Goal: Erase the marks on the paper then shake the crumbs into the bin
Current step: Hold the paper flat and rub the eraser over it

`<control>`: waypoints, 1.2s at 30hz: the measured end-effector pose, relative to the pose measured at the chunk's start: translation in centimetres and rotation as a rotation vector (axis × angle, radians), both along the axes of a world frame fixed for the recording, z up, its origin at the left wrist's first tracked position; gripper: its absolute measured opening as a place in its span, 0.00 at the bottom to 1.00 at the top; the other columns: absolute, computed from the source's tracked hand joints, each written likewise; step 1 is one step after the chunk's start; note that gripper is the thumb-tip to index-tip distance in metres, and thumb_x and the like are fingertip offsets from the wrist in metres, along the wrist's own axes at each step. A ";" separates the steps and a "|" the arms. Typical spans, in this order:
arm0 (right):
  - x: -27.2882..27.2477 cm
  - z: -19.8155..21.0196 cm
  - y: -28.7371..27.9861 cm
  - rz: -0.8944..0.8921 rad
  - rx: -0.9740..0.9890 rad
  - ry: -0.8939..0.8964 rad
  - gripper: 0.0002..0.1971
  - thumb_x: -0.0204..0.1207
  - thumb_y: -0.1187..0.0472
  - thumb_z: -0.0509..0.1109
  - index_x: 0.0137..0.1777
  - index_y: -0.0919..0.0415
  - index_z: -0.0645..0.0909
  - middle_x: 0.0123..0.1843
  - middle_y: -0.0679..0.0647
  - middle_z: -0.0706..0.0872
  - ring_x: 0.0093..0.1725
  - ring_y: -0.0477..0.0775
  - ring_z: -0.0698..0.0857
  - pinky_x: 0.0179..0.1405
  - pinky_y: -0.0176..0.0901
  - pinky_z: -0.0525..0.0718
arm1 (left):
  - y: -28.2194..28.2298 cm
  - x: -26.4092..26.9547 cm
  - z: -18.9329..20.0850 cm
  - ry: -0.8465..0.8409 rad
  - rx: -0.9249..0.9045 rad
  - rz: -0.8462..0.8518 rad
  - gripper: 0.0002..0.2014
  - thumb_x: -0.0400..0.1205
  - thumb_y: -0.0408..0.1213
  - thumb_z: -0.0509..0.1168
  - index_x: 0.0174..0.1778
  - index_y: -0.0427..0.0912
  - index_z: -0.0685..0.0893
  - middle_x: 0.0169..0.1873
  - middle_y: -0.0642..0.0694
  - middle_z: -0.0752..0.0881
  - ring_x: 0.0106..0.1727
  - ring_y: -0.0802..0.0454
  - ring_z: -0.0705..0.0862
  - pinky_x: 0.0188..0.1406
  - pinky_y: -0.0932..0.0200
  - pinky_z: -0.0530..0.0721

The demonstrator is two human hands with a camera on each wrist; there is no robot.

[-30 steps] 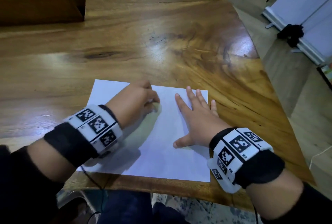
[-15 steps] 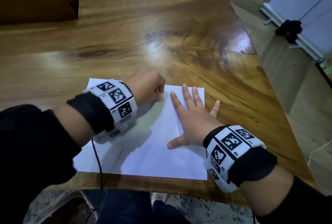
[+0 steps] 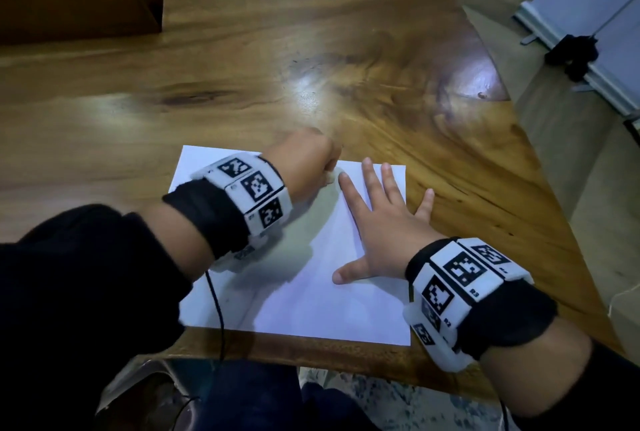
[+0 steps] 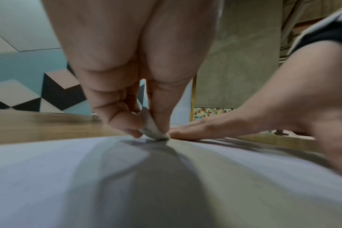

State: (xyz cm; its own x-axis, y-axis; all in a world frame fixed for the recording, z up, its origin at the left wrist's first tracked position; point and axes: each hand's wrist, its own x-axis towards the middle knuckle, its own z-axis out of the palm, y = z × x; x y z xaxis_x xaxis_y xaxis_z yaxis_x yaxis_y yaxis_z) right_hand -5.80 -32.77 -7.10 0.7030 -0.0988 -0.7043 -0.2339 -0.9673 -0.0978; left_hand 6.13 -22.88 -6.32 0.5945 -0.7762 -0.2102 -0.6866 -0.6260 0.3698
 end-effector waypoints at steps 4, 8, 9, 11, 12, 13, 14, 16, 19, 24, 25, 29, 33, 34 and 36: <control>0.1 -0.1 0.0 0.000 0.002 -0.003 0.69 0.57 0.27 0.74 0.78 0.45 0.20 0.76 0.52 0.13 0.76 0.58 0.18 0.66 0.85 0.34 | 2.6 -2.3 -0.4 0.121 0.034 -0.129 0.04 0.72 0.35 0.68 0.31 0.44 0.81 0.30 0.48 0.77 0.35 0.49 0.74 0.35 0.63 0.66; 0.1 -0.2 0.0 0.001 -0.004 0.002 0.70 0.57 0.27 0.74 0.77 0.44 0.19 0.76 0.52 0.13 0.76 0.58 0.18 0.66 0.86 0.34 | 0.8 -0.3 0.2 0.079 0.037 -0.040 0.06 0.72 0.36 0.70 0.43 0.40 0.85 0.33 0.49 0.77 0.38 0.51 0.74 0.34 0.65 0.64; 0.1 -0.2 0.0 0.002 -0.008 0.002 0.69 0.57 0.27 0.74 0.77 0.44 0.19 0.76 0.52 0.13 0.76 0.58 0.18 0.66 0.86 0.34 | 0.0 0.4 0.3 0.042 0.022 0.001 0.07 0.73 0.36 0.70 0.44 0.39 0.85 0.34 0.48 0.77 0.40 0.50 0.75 0.37 0.64 0.66; 0.1 -0.1 0.0 0.002 -0.014 0.005 0.69 0.57 0.27 0.73 0.77 0.44 0.19 0.76 0.52 0.13 0.77 0.58 0.18 0.66 0.86 0.35 | -0.4 0.7 0.1 -0.003 0.003 0.036 0.06 0.73 0.36 0.69 0.42 0.38 0.84 0.35 0.46 0.76 0.40 0.48 0.74 0.38 0.61 0.67; 0.1 -0.1 0.0 0.002 -0.012 0.006 0.69 0.57 0.27 0.73 0.77 0.44 0.19 0.76 0.52 0.13 0.77 0.58 0.18 0.66 0.86 0.35 | 0.0 0.3 -0.1 0.006 0.002 0.030 0.04 0.73 0.35 0.69 0.40 0.38 0.84 0.35 0.46 0.76 0.39 0.47 0.74 0.36 0.61 0.67; 0.1 -0.2 0.0 0.001 -0.009 0.003 0.69 0.57 0.27 0.73 0.77 0.44 0.19 0.76 0.51 0.13 0.77 0.58 0.18 0.66 0.86 0.35 | 0.7 -0.4 -0.3 0.035 -0.003 -0.010 0.02 0.73 0.34 0.68 0.36 0.40 0.83 0.33 0.46 0.76 0.37 0.46 0.74 0.35 0.60 0.67; 0.0 -0.2 -0.1 0.000 -0.009 -0.003 0.69 0.57 0.27 0.73 0.77 0.44 0.19 0.76 0.51 0.14 0.77 0.57 0.19 0.66 0.86 0.35 | 1.5 -1.2 -0.4 0.070 -0.004 -0.071 0.04 0.72 0.34 0.68 0.32 0.42 0.81 0.32 0.44 0.77 0.36 0.44 0.75 0.34 0.59 0.69; 0.0 -0.2 -0.1 -0.002 -0.010 -0.010 0.69 0.57 0.27 0.73 0.78 0.44 0.20 0.76 0.51 0.14 0.77 0.57 0.19 0.66 0.85 0.34 | 3.2 -2.8 -0.3 0.131 0.038 -0.195 0.05 0.71 0.35 0.68 0.31 0.40 0.80 0.33 0.41 0.80 0.37 0.43 0.78 0.38 0.56 0.74; -0.1 -0.2 -0.1 0.031 -0.037 -0.041 0.69 0.57 0.25 0.71 0.79 0.47 0.21 0.77 0.54 0.15 0.78 0.58 0.20 0.66 0.82 0.28 | 4.3 -3.6 -0.1 0.167 0.066 -0.208 0.04 0.74 0.37 0.67 0.37 0.40 0.82 0.37 0.44 0.81 0.42 0.44 0.80 0.42 0.54 0.78; -0.3 -0.5 -0.5 0.072 -0.006 -0.118 0.69 0.58 0.25 0.70 0.79 0.51 0.21 0.78 0.58 0.16 0.77 0.54 0.20 0.76 0.64 0.25 | 3.3 -1.4 0.3 0.134 0.023 0.020 0.06 0.71 0.40 0.71 0.41 0.46 0.85 0.30 0.53 0.80 0.38 0.49 0.79 0.35 0.61 0.73; -0.3 -0.5 -0.5 0.060 0.019 -0.122 0.69 0.58 0.26 0.71 0.79 0.51 0.21 0.78 0.58 0.16 0.77 0.53 0.19 0.77 0.60 0.26 | 2.9 -0.5 0.5 0.127 -0.012 0.103 0.06 0.71 0.39 0.72 0.42 0.44 0.85 0.29 0.53 0.79 0.37 0.49 0.79 0.33 0.62 0.72; -0.2 -0.6 -0.5 0.040 0.033 -0.127 0.71 0.58 0.27 0.74 0.79 0.54 0.21 0.78 0.56 0.16 0.77 0.52 0.20 0.78 0.56 0.27 | 1.1 1.2 0.4 0.060 -0.043 0.188 0.06 0.71 0.37 0.72 0.40 0.40 0.85 0.27 0.52 0.78 0.36 0.48 0.77 0.39 0.60 0.74; -0.2 -0.5 -0.4 0.037 0.031 -0.123 0.71 0.58 0.28 0.74 0.79 0.54 0.21 0.78 0.56 0.16 0.78 0.53 0.20 0.78 0.57 0.27 | 1.6 0.4 0.2 0.072 -0.032 0.121 0.04 0.72 0.35 0.71 0.37 0.38 0.84 0.30 0.48 0.78 0.36 0.49 0.75 0.28 0.61 0.65; -0.1 -0.5 -0.4 0.036 0.030 -0.121 0.71 0.58 0.28 0.74 0.79 0.54 0.21 0.78 0.56 0.16 0.77 0.53 0.20 0.78 0.57 0.27 | 1.9 0.1 0.3 0.094 0.006 0.067 0.05 0.72 0.35 0.71 0.37 0.38 0.84 0.31 0.46 0.80 0.37 0.48 0.76 0.25 0.63 0.65; -0.1 -0.5 -0.3 0.036 0.027 -0.119 0.71 0.58 0.28 0.74 0.79 0.54 0.21 0.77 0.57 0.16 0.77 0.54 0.20 0.78 0.58 0.28 | 2.0 0.1 0.4 0.127 0.063 -0.002 0.05 0.71 0.36 0.72 0.38 0.39 0.85 0.35 0.45 0.83 0.39 0.48 0.78 0.28 0.69 0.67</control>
